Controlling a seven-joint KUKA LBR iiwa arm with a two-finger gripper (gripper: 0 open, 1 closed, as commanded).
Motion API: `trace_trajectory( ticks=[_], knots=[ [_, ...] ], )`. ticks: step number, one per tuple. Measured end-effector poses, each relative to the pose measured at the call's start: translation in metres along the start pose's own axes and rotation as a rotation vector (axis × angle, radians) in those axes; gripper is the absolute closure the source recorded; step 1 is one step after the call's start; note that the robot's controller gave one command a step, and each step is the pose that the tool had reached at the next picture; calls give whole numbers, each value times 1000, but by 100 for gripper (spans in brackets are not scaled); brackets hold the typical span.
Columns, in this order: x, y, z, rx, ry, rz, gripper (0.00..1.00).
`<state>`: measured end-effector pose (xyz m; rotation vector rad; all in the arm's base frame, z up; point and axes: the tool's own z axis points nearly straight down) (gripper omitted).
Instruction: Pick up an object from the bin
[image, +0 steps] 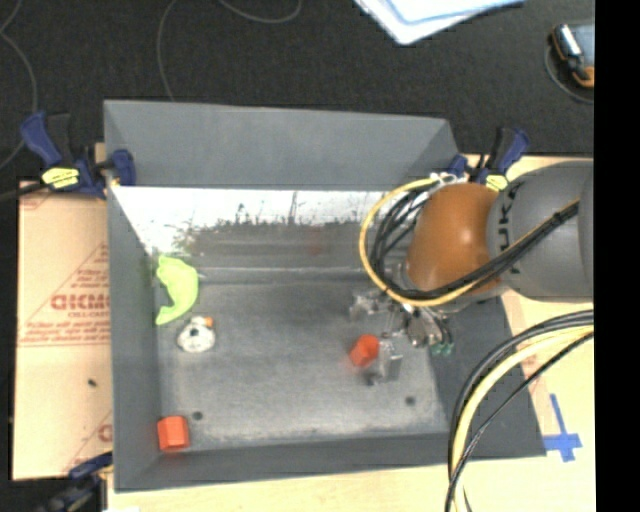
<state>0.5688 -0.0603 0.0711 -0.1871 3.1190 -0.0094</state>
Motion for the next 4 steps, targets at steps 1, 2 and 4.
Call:
trace_trajectory(
  ticks=[1,2,4],
  knots=[
    [1,3,-1,-4,2,-283,0],
    [18,-24,-1,0,-1,75,100],
    [18,-24,-1,1,-1,73,0]
  ],
)
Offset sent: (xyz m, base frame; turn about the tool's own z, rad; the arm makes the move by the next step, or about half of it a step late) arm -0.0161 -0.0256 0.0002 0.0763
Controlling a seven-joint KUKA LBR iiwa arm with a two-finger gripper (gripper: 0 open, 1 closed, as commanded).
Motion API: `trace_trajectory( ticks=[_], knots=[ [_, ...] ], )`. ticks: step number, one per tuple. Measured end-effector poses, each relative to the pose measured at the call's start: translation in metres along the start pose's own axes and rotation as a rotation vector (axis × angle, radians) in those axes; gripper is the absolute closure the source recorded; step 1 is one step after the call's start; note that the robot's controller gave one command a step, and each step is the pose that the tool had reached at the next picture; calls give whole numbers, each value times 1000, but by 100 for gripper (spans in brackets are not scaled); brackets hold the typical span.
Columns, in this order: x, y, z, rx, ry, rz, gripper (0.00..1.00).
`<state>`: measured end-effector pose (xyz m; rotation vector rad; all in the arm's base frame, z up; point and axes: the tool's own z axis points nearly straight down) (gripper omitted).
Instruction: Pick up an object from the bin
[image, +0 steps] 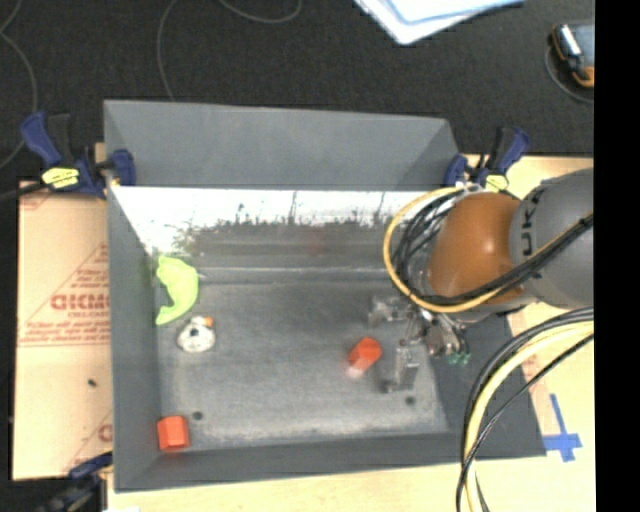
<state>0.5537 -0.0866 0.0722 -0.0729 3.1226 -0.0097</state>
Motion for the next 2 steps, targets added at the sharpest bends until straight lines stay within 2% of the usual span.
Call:
trace_trajectory(
  ticks=[1,2],
  knots=[
    [-7,34,1,2,-3,-208,0],
    [6,18,1,-1,7,-421,100]
  ],
)
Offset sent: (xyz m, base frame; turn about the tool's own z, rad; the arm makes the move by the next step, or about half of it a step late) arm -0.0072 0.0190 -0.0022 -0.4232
